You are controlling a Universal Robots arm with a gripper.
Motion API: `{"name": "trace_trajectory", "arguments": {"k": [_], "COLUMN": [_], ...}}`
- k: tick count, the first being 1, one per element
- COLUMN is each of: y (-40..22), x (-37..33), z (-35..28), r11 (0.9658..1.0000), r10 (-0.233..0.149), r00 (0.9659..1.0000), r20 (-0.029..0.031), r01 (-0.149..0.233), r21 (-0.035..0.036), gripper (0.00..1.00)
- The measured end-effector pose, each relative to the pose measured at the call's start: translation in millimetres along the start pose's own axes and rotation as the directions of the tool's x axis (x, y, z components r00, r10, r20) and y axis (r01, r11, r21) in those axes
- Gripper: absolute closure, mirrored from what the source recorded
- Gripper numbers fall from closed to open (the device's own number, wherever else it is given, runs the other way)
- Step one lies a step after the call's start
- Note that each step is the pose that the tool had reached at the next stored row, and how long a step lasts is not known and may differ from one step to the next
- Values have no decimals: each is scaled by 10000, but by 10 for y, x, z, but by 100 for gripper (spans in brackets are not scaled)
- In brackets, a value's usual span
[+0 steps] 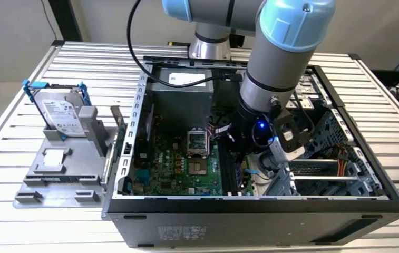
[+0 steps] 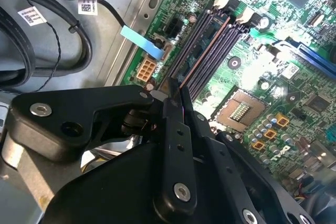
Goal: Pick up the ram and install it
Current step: 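Insert the ram into the slot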
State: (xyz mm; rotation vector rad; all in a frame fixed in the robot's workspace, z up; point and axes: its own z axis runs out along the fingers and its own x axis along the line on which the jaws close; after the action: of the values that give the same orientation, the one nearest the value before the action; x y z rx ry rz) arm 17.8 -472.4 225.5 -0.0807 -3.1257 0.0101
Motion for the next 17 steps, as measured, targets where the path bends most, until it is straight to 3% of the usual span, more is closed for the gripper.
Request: {"name": "trace_trajectory", "arguments": {"k": [17], "y": [7], "x": [4], "z": [27], "r11": [10000], "r10": [-6], "r00": [10000], "r20": [-3], "r01": [6], "r21": [2], "gripper": [100]}}
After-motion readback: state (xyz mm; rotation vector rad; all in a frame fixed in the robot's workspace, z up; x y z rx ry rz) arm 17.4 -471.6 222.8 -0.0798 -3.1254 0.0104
